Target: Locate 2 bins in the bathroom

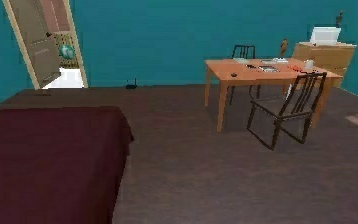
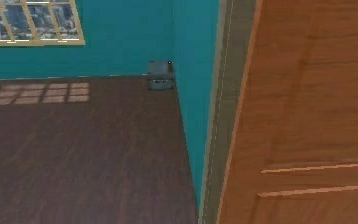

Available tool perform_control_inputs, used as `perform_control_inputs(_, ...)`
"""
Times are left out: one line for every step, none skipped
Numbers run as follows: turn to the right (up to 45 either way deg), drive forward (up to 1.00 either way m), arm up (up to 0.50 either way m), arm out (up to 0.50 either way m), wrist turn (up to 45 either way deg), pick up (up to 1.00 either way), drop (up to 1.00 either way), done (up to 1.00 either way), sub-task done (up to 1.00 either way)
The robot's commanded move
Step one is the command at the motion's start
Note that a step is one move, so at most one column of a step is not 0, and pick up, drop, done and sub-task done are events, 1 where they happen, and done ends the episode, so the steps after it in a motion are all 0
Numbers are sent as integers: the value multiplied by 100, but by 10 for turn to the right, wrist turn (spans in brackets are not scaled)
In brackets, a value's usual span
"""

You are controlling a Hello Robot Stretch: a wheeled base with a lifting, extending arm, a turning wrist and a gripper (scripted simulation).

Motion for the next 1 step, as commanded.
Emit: perform_control_inputs(0, 100, 0, 0, 0, 0, 0, 0, 0)
